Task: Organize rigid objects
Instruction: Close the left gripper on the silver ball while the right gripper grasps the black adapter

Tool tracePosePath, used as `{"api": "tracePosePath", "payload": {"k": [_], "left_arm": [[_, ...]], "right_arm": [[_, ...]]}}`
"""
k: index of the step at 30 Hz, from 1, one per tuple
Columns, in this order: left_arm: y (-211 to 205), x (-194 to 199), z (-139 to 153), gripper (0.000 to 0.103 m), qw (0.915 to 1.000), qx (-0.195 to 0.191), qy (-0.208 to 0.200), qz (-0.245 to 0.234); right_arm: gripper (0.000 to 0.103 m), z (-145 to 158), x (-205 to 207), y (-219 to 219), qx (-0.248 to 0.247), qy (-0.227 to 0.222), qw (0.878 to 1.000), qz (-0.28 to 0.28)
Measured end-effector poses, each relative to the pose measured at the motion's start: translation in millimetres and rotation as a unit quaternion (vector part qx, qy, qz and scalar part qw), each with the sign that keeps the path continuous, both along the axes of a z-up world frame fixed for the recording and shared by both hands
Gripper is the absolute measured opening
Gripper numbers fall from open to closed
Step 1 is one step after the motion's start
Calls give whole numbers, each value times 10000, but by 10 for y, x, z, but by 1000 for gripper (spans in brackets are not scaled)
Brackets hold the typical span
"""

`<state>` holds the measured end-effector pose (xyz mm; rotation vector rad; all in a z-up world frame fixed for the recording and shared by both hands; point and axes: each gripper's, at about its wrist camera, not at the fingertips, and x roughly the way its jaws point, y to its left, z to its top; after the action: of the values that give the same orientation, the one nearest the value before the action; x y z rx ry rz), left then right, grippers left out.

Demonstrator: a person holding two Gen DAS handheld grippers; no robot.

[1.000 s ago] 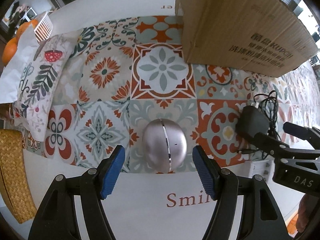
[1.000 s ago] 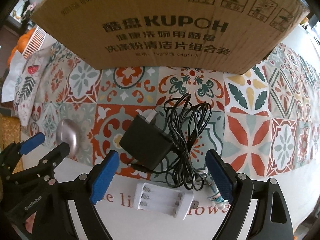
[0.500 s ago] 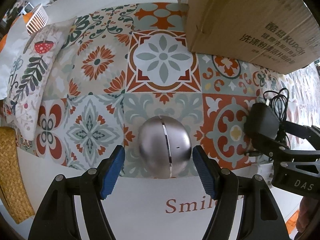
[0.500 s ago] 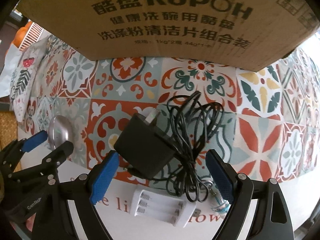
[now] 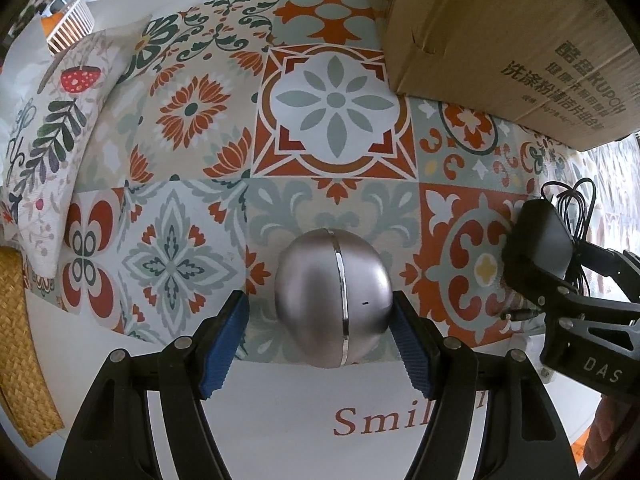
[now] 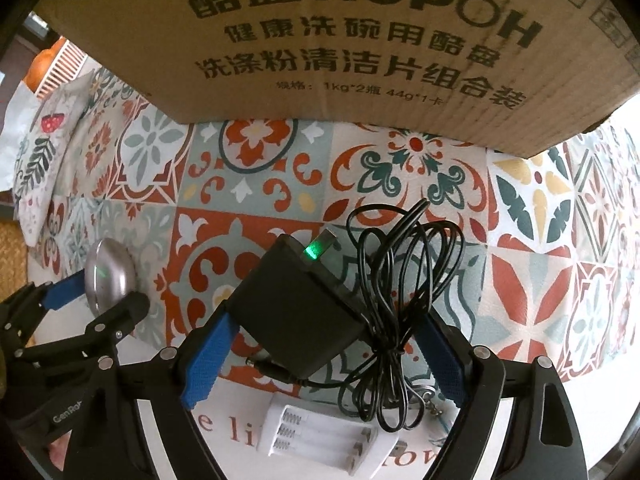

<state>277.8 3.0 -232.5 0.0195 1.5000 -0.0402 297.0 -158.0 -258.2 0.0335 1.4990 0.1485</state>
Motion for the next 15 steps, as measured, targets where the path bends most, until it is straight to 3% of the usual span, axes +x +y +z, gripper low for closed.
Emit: {"api": "tracePosePath", "payload": {"k": [2,4,5,8,15], "left_arm": [[-3,-1,3,68,10000,26,-24,-21],[-21,-26,50,61,9999,0,-106,-52],[-23,-32,63,53,9999,2,-153,-62],[-64,-23,76,53,9997,7,-212,-149],[-110,-31,83,53,9995,-122,-244,-183]], "right_arm": [[78,21,-32,-26,-60,-52,10000,-21],[73,17,-33,-37,-98,-99,9999,-54],[69,29,-39,-63,-114,-112,9999,-63],[59,36,-41,-109,-145,-150,9997,-152],[50,76,-67,-126,-111,-332,9992,-198]]}}
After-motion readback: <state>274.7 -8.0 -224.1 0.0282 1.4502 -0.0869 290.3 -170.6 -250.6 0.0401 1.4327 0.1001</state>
